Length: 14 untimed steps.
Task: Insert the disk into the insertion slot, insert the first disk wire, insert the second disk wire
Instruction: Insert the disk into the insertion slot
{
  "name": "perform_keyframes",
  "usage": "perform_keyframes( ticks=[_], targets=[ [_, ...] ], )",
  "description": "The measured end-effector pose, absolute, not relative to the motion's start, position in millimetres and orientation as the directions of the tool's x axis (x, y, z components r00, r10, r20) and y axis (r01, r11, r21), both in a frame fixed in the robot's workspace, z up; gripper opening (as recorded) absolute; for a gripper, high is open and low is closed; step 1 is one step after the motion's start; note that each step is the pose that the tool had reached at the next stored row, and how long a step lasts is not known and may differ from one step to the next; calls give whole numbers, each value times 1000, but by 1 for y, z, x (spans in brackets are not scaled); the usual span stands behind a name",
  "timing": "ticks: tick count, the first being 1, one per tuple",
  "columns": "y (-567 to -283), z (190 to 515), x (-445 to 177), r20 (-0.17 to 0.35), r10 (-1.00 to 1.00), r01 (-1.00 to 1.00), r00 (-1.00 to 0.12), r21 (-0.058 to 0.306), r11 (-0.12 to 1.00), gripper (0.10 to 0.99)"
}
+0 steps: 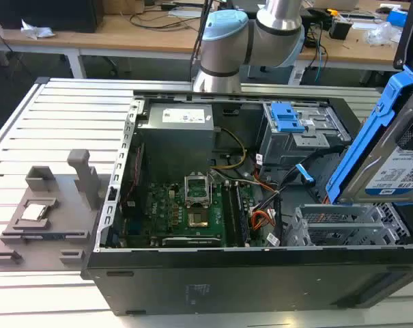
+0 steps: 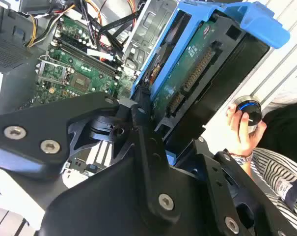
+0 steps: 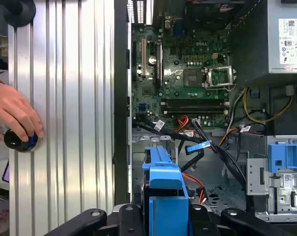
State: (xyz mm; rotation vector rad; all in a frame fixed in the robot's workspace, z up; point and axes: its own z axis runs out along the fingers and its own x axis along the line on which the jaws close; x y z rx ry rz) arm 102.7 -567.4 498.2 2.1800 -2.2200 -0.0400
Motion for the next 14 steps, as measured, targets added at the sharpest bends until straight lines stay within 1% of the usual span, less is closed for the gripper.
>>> perform_keyframes(
  ticks=[8,14],
  targets=[
    [-548,498,112,3,-1000,-999,-18,39,18,361],
    [-547,495,113,3,-1000,-999,-18,39,18,361]
  ],
)
